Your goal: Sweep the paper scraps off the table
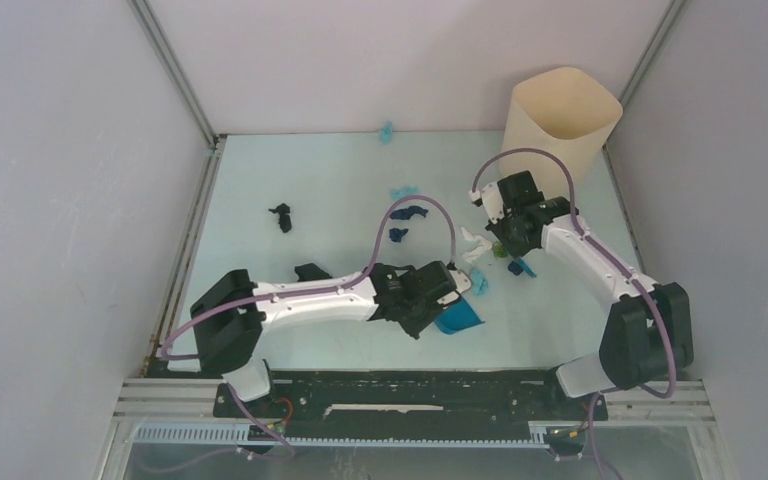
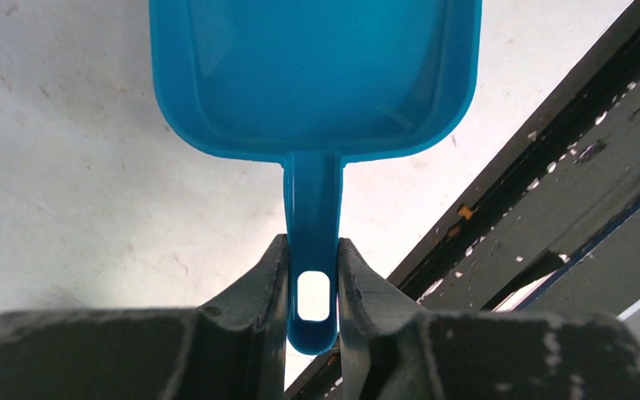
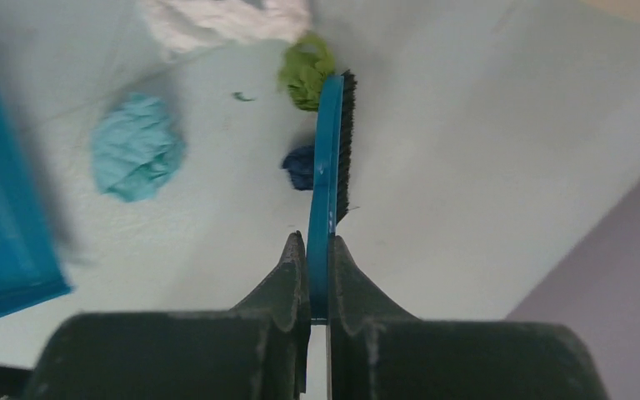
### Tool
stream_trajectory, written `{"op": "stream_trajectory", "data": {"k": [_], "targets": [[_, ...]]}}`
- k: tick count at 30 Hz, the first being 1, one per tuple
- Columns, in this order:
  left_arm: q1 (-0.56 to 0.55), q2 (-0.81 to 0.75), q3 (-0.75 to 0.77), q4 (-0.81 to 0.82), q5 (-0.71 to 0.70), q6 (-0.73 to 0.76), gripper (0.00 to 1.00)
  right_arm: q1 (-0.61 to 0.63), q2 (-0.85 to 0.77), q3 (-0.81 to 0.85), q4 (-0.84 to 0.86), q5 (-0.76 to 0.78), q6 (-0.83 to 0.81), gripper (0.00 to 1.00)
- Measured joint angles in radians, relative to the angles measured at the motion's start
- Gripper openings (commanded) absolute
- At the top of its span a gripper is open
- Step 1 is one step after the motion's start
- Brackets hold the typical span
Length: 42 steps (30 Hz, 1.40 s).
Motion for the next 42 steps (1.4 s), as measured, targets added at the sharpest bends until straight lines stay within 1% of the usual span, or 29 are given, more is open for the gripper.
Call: {"op": "stream_trajectory", "data": {"k": [3, 8, 12, 16, 20, 23, 26, 30, 32, 35, 39, 42], "targets": [[0.0, 0.034, 0.042, -0.005, 0.003, 0.0, 0.0, 0.019, -0.018, 0.003, -0.045, -0.07, 0.023, 0.0], [0.0, 0.091, 0.085, -0.001, 0.004, 0.0, 0.0, 0.032, -0.111, -0.001, -0.146, -0.274, 0.059, 0.0], [0.0, 0.115, 0.086, 0.012, 0.008, -0.002, 0.0, 0.04, -0.179, -0.015, -0.218, -0.438, 0.09, 0.0], [0.0, 0.115, 0.082, 0.048, 0.008, -0.017, 0.0, 0.03, -0.21, -0.016, -0.242, -0.534, 0.105, 0.0], [-0.002, 0.08, 0.005, 0.12, 0.008, -0.043, 0.0, -0.013, -0.228, -0.008, -0.267, -0.588, 0.108, 0.0], [-0.008, 0.035, -0.065, 0.153, 0.003, -0.069, 0.0, -0.05, -0.237, 0.031, -0.266, -0.561, 0.114, 0.0], [-0.013, -0.016, -0.111, 0.173, -0.007, -0.1, 0.0, -0.057, -0.251, 0.069, -0.224, -0.472, 0.116, 0.0], [-0.015, -0.058, -0.128, 0.176, -0.041, -0.153, 0.0, -0.04, -0.236, 0.113, -0.153, -0.335, 0.104, 0.0], [-0.015, -0.062, -0.126, 0.17, -0.06, -0.179, 0.0, -0.015, -0.196, 0.141, -0.122, -0.246, 0.089, 0.0], [-0.015, -0.062, -0.118, 0.136, -0.082, -0.206, 0.0, 0.014, -0.095, 0.187, -0.071, -0.139, 0.066, 0.0], [-0.015, -0.058, -0.095, 0.088, -0.111, -0.22, 0.0, 0.019, 0.026, 0.22, -0.025, -0.042, 0.043, 0.0], [-0.015, -0.051, -0.078, 0.069, -0.124, -0.225, 0.0, 0.02, 0.097, 0.237, -0.009, -0.005, 0.038, 0.0]]}}
